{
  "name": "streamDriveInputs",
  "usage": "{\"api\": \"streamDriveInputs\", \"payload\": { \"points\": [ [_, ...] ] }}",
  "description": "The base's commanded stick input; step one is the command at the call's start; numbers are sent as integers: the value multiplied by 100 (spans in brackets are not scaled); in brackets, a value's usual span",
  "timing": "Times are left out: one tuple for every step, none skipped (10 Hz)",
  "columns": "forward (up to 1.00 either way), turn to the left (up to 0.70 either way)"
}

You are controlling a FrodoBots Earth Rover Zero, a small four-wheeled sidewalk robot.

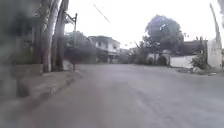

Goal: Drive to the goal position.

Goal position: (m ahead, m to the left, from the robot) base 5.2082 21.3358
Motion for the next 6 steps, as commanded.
{"api": "streamDriveInputs", "payload": {
  "points": [
    [100, 0],
    [100, 0],
    [100, 0],
    [100, 0],
    [100, 0],
    [100, 0]
  ]
}}
